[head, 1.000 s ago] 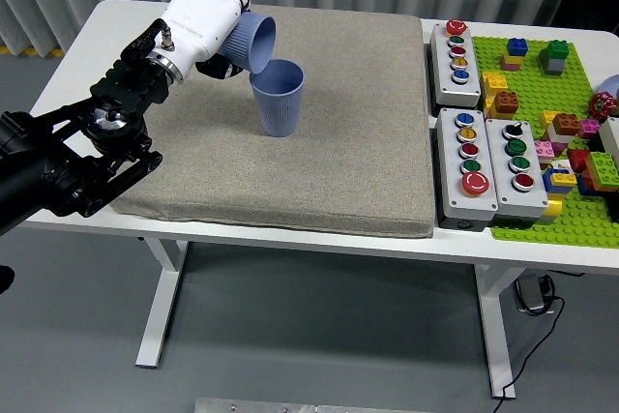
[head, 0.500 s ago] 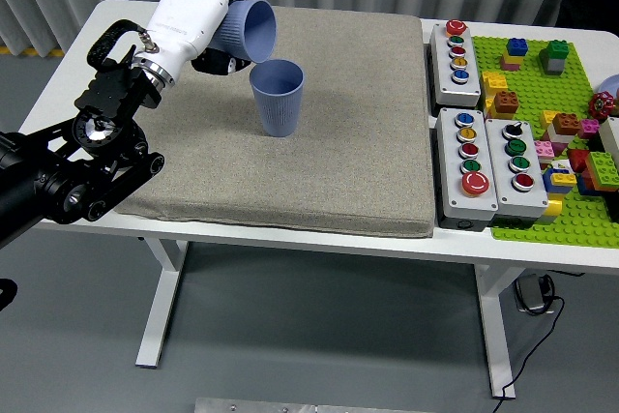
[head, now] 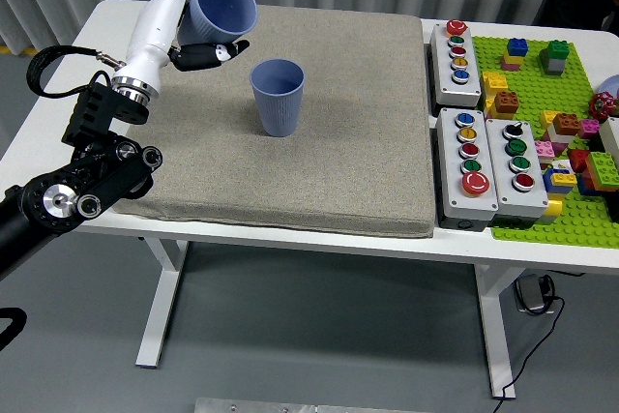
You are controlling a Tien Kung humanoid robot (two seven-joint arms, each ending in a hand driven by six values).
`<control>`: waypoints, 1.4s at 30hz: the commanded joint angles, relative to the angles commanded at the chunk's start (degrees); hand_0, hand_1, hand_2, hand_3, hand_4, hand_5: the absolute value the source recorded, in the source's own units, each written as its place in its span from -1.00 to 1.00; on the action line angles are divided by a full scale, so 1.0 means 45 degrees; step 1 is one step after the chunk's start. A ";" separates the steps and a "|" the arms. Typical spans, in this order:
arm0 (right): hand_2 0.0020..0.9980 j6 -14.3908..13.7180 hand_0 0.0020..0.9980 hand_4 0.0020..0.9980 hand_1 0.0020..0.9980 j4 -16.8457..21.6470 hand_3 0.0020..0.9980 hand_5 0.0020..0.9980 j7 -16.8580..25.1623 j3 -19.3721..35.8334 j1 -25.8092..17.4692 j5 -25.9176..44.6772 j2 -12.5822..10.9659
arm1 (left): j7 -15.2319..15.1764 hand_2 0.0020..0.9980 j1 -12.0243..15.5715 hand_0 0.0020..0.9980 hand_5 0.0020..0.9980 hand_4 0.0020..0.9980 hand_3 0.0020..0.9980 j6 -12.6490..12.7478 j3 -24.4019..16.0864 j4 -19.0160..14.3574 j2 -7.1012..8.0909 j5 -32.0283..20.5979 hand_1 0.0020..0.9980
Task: Pick cup pour cup place
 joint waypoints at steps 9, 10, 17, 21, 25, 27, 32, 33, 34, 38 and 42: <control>0.33 0.0024 0.40 -0.93 0.41 0.0002 0.26 -0.36 0.0001 0.0028 -0.0060 -0.0063 0.0017 | -0.0477 0.05 0.0588 0.13 -0.67 0.72 0.08 -0.0553 -0.0639 -0.0369 -0.0230 -0.4873 0.07; 0.33 0.0025 0.40 -0.93 0.41 0.0003 0.26 -0.36 -0.0001 0.0030 -0.0062 -0.0068 0.0018 | -0.0494 0.05 0.0610 0.13 -0.67 0.72 0.08 -0.0567 -0.0646 -0.0373 -0.0235 -0.5218 0.07; 0.33 0.0040 0.40 -0.93 0.41 0.0001 0.26 -0.35 0.0007 0.0065 -0.0102 -0.0130 0.0027 | -0.0590 0.05 0.1105 0.13 -0.66 0.71 0.08 -0.0001 -0.0984 -0.0591 -0.0400 -0.4146 0.07; 0.33 0.0041 0.40 -0.93 0.41 -0.0002 0.26 -0.36 0.0016 0.0088 -0.0101 -0.0150 0.0032 | -0.0719 0.05 0.1534 0.13 -0.65 0.72 0.08 0.0554 -0.1214 -0.0783 -0.0570 -0.2884 0.07; 0.33 0.0036 0.40 -0.92 0.41 -0.0003 0.26 -0.36 0.0023 0.0117 -0.0127 -0.0152 0.0049 | -0.0700 0.05 0.2170 0.14 -0.65 0.72 0.08 0.0802 -0.1481 -0.1239 -0.0691 -0.2339 0.07; 0.33 0.0038 0.40 -0.92 0.41 -0.0002 0.26 -0.36 0.0022 0.0136 -0.0153 -0.0189 0.0063 | -0.0726 0.05 0.2592 0.14 -0.65 0.72 0.08 0.0813 -0.1631 -0.1523 -0.0747 -0.2266 0.07; 0.33 0.0045 0.40 -0.93 0.41 0.0004 0.26 -0.35 0.0013 0.0195 -0.0235 -0.0284 0.0085 | -0.0766 0.05 0.3240 0.14 -0.66 0.71 0.08 0.0796 -0.1801 -0.1855 -0.0789 -0.2263 0.07; 0.33 0.0047 0.40 -0.93 0.41 0.0006 0.26 -0.35 0.0011 0.0204 -0.0259 -0.0302 0.0091 | -0.0781 0.05 0.3383 0.14 -0.66 0.71 0.08 0.0773 -0.1829 -0.1898 -0.0790 -0.2275 0.07; 0.33 0.0050 0.40 -0.93 0.41 0.0007 0.26 -0.35 0.0010 0.0216 -0.0283 -0.0328 0.0097 | -0.0791 0.05 0.3537 0.14 -0.66 0.71 0.08 0.0756 -0.1859 -0.1944 -0.0792 -0.2285 0.07; 0.33 0.0061 0.40 -0.93 0.41 0.0013 0.26 -0.35 0.0003 0.0250 -0.0360 -0.0400 0.0107 | -0.0853 0.05 0.4110 0.14 -0.67 0.70 0.08 0.0741 -0.2026 -0.2132 -0.0819 -0.2330 0.07; 0.33 0.0088 0.40 -0.93 0.41 0.0011 0.26 -0.36 0.0006 0.0301 -0.0403 -0.0522 0.0107 | -0.0991 0.05 0.4661 0.14 -0.67 0.70 0.08 0.0769 -0.2310 -0.2405 -0.0910 -0.2618 0.07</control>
